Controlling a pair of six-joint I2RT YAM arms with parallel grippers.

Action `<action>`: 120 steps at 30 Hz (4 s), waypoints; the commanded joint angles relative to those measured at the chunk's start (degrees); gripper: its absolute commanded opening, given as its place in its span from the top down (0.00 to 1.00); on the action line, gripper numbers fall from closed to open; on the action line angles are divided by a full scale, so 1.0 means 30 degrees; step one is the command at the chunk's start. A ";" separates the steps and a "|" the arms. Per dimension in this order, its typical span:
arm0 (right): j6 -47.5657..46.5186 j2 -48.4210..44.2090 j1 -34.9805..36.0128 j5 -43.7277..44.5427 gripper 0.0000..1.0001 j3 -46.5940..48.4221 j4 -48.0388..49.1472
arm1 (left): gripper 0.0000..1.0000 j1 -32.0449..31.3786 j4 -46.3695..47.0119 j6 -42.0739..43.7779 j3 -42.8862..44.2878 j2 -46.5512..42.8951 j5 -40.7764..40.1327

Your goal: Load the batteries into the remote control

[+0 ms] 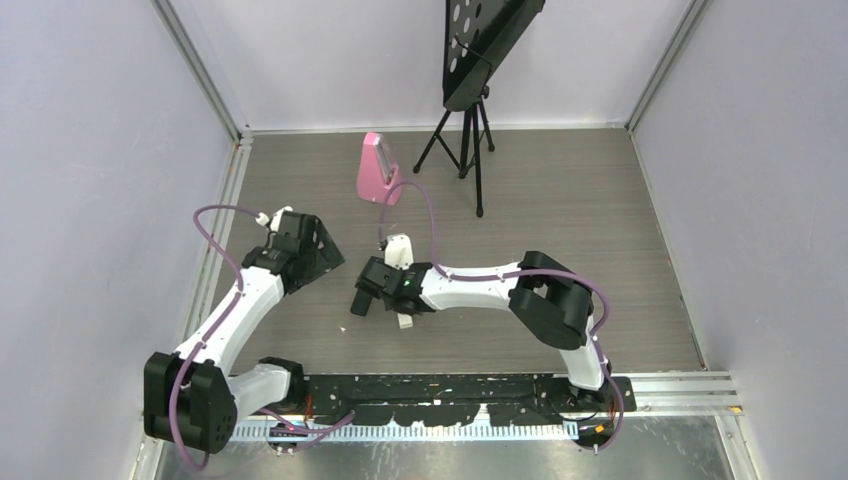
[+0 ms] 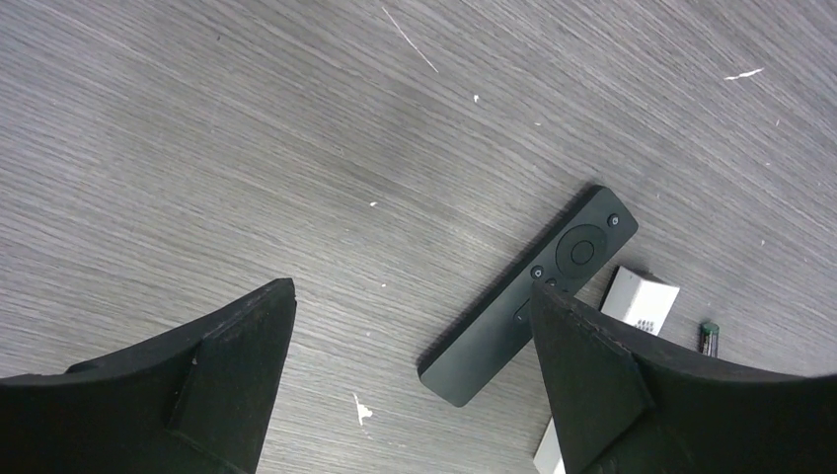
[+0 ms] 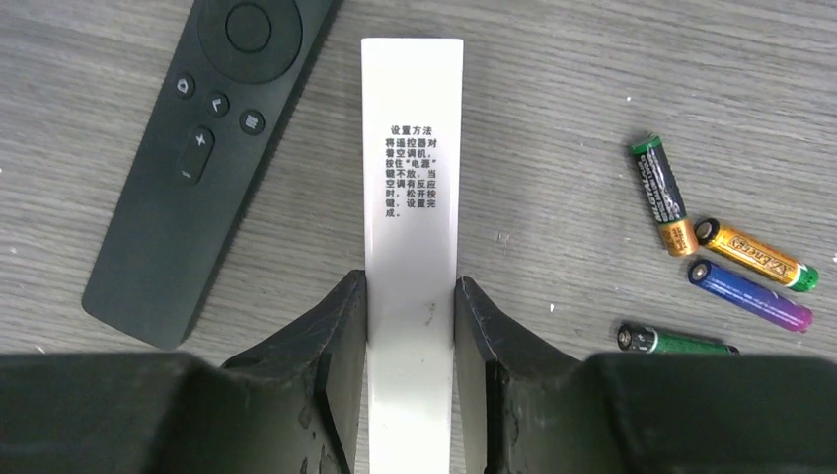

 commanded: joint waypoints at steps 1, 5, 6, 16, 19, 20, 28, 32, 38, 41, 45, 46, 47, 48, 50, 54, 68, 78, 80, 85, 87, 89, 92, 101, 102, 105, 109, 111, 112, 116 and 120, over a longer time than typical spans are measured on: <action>-0.0444 -0.0597 -0.0793 -0.0927 0.83 -0.0106 0.1264 | 0.10 0.0397 0.0549 0.0973 -0.0243 -0.0958 0.1426; -0.2918 -0.3308 -0.1818 -0.2892 0.93 -0.2188 0.3991 | 0.10 0.0622 0.0842 0.2181 0.0173 -0.1097 0.3655; -0.3779 -0.4070 -0.2122 -0.3648 0.94 -0.2586 0.4563 | 0.10 0.0631 0.0885 0.2402 0.0412 -0.1058 0.4092; -0.8541 -1.2942 -0.6270 -1.4570 0.98 -0.5813 0.5557 | 0.13 0.0646 0.7246 0.3932 0.0451 -0.2838 1.5484; -0.9226 -1.5026 -0.6950 -1.6623 0.98 -0.6094 0.4991 | 0.12 0.0632 1.2273 0.3733 -0.0906 -0.4071 2.0020; -0.9493 -1.5554 -0.6971 -1.7127 0.98 -0.6078 0.4721 | 0.12 0.0629 1.3681 0.3607 -0.1265 -0.4333 2.0801; -1.0635 -1.6996 -0.6989 -2.1179 0.98 -0.5083 0.2727 | 0.14 0.0361 1.8323 0.2957 -0.0742 -0.3630 2.6403; -1.1002 -1.7027 -0.6974 -2.2981 0.99 -0.4696 0.2487 | 0.15 -0.0611 2.0341 0.2451 -0.1476 -0.3729 2.8109; -1.1056 -1.6904 -0.6974 -2.4073 0.99 -0.4544 0.3062 | 0.23 -0.2779 2.0361 0.3466 -0.1780 -0.3637 2.7421; -1.1149 -1.6697 -0.6959 -2.4004 0.99 -0.4397 0.3074 | 0.30 -0.3377 2.0361 0.3484 -0.1645 -0.3113 2.7225; -1.1264 -1.6486 -0.6973 -2.4413 0.99 -0.4289 0.3283 | 0.33 -0.3528 2.0040 0.3376 -0.1482 -0.2895 2.6778; -1.1264 -1.6473 -0.6974 -2.4466 0.99 -0.4288 0.3383 | 0.34 -0.3528 1.9914 0.3364 -0.1368 -0.2879 2.6809; -1.1275 -1.6471 -0.6974 -2.4461 0.99 -0.4303 0.3440 | 0.37 -0.3528 1.9847 0.3348 -0.1290 -0.2873 2.6901; -1.1305 -1.6471 -0.6974 -2.4439 0.99 -0.4316 0.3494 | 0.40 -0.3528 1.9759 0.3341 -0.1214 -0.2887 2.7056; -1.1335 -1.6455 -0.6973 -2.4447 0.99 -0.4289 0.3577 | 0.47 -0.3528 1.9601 0.3310 -0.1118 -0.2949 2.7206; -1.1322 -1.6391 -0.6974 -2.4626 0.99 -0.4340 0.3830 | 0.54 -0.3528 1.9660 0.3012 -0.1127 -0.3384 2.7153; -0.9663 -1.6917 -0.7002 -2.1503 0.29 -0.5554 0.5351 | 1.00 -0.3506 2.0976 0.4107 -0.0160 -0.3286 2.7915; 0.5152 -2.0423 -0.8122 -1.3215 0.04 -1.1046 1.3927 | 1.00 -0.1068 1.7097 0.9776 0.4482 -0.0842 3.0114; 0.7872 -2.0849 -0.8378 -1.2504 0.01 -1.2596 1.6588 | 1.00 -0.0784 1.8132 0.9265 0.4966 -0.0283 3.0287; 1.2544 -1.8973 -0.8667 -1.3800 0.00 -1.4156 2.3763 | 1.00 -0.0402 2.1699 0.6378 0.5695 0.0896 3.0821; 1.3102 -1.8271 -0.8715 -1.4265 0.01 -1.3982 2.4751 | 1.00 -0.0393 2.3785 0.4817 0.5709 0.1159 3.0940; 1.3466 -1.7739 -0.8829 -1.4711 0.04 -1.3776 2.5429 | 1.00 -0.0393 2.5260 0.3529 0.5657 0.1319 3.1094; 1.3945 -1.7048 -0.8929 -1.5553 0.17 -1.3439 2.6694 | 1.00 -0.0393 2.5750 0.2969 0.5693 0.1365 3.1145; 1.5799 -1.4671 -0.8930 -1.7111 0.48 -1.3213 3.2550 | 1.00 -0.0393 3.0372 -0.1077 0.5611 0.1602 3.0462; 1.5945 -1.4503 -0.8936 -1.7258 0.50 -1.3244 3.3021 | 1.00 -0.0393 3.0229 -0.1197 0.5664 0.1609 3.0331; 1.6093 -1.4142 -0.8935 -1.7534 0.56 -1.3308 3.3919 | 1.00 -0.0393 3.0044 -0.1255 0.5723 0.1602 3.0028; 1.5713 -1.4167 -0.8939 -1.7834 0.60 -1.3587 3.4171 | 1.00 -0.0188 2.9808 -0.1195 0.5748 0.1649 2.9501; 1.5449 -1.4240 -0.8941 -1.7914 0.64 -1.3816 3.4060 | 1.00 0.0043 2.9723 -0.1235 0.5757 0.1634 2.8926; 1.5277 -1.4269 -0.8959 -1.8003 0.66 -1.3913 3.3975 | 1.00 0.0200 2.9672 -0.1350 0.5814 0.1606 2.8415; 1.5229 -1.4243 -0.9488 -1.8308 0.75 -1.4308 3.4258 | 1.00 0.0427 2.9162 -0.1561 0.6263 0.1432 2.7221; 1.5380 -1.4535 -1.0674 -1.8849 0.77 -1.4784 3.4549 | 1.00 0.0864 2.8584 -0.1517 0.6463 0.1303 2.7212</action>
